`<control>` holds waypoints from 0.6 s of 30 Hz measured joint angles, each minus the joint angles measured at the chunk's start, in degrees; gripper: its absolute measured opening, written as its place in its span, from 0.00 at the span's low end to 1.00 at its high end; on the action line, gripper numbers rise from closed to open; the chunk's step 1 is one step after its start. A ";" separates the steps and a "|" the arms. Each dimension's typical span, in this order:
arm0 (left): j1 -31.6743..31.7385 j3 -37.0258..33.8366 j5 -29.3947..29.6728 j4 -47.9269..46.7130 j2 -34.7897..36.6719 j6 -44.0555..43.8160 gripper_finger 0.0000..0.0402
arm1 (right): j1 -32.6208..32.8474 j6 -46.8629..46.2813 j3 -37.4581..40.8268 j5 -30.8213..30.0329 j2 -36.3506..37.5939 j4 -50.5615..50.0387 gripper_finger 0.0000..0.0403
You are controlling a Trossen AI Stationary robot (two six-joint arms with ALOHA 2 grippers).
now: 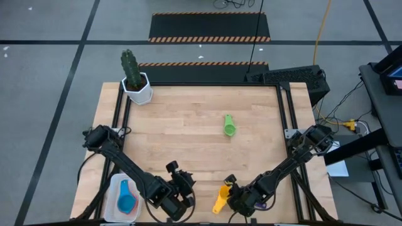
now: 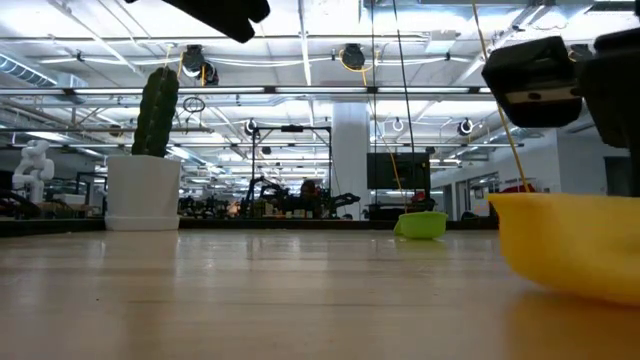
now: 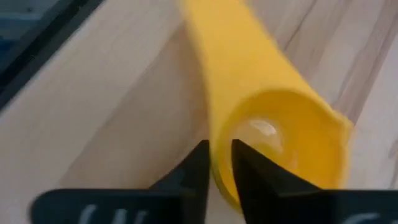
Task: Nest measuring cups in basket
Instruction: Stack the yellow measuring cup on top of the light blue measuring cup into the white bin
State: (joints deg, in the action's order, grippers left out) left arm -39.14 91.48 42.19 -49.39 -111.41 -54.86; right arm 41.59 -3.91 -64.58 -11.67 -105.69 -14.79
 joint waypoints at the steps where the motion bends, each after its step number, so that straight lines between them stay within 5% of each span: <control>1: 0.25 0.00 0.00 -0.02 0.02 0.47 0.37 | -0.04 0.12 0.12 -0.06 0.00 -0.04 0.11; 4: 0.94 0.00 0.00 -0.02 0.00 2.35 0.37 | -0.35 1.44 0.16 -0.03 -0.01 -0.02 0.02; 9: 2.27 0.00 0.32 -0.02 0.02 4.68 0.37 | -1.69 3.06 0.20 -3.62 1.61 -0.49 0.04; 18: 3.42 0.00 5.63 -0.50 2.21 8.39 0.37 | -5.97 6.10 0.59 -20.88 10.48 -5.63 0.01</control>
State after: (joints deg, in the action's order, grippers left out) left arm -35.72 91.48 47.83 -49.88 -109.20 -46.46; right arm 35.63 2.19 -63.99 -32.56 -95.21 -20.42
